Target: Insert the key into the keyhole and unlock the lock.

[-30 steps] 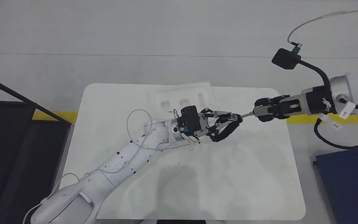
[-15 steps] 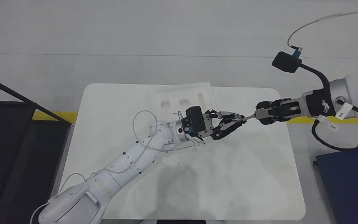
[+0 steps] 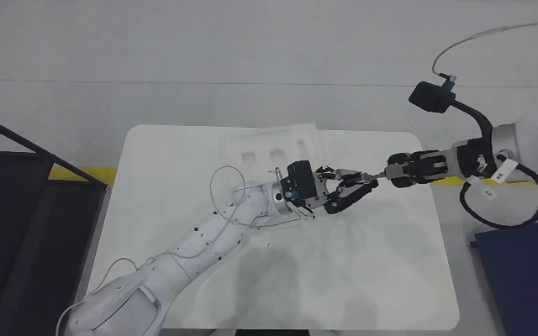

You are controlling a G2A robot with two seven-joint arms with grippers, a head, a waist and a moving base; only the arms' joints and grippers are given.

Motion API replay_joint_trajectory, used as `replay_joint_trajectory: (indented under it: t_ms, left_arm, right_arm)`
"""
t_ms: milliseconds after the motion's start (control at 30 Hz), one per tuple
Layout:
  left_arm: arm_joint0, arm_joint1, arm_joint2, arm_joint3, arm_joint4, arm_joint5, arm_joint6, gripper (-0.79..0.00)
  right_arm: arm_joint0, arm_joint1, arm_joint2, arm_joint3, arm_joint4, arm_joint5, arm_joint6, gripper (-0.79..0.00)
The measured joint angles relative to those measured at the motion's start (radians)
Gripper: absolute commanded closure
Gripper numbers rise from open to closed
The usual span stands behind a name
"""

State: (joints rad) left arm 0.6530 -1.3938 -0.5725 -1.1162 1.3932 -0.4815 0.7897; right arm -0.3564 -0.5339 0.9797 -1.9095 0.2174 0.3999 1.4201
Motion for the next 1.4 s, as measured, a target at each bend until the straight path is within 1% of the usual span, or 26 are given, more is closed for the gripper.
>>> replay_joint_trajectory:
  t_ms: [333,1167,1400]
  left_arm:
    - [0.000,-0.026,-0.003,0.025,0.015,-0.010,0.018,0.000]
    - [0.021,-0.053,-0.048,0.040,0.066,-0.038,0.029,0.000]
    - [0.027,-0.058,-0.060,0.042,0.081,-0.041,0.025,0.000]
  right_arm:
    - [0.003,0.017,-0.022,-0.014,0.006,0.028,-0.028,0.000]
    - [0.043,0.043,-0.074,-0.031,-0.032,0.034,-0.034,0.000]
    - [0.070,0.042,-0.104,-0.034,-0.033,0.036,-0.035,0.000]
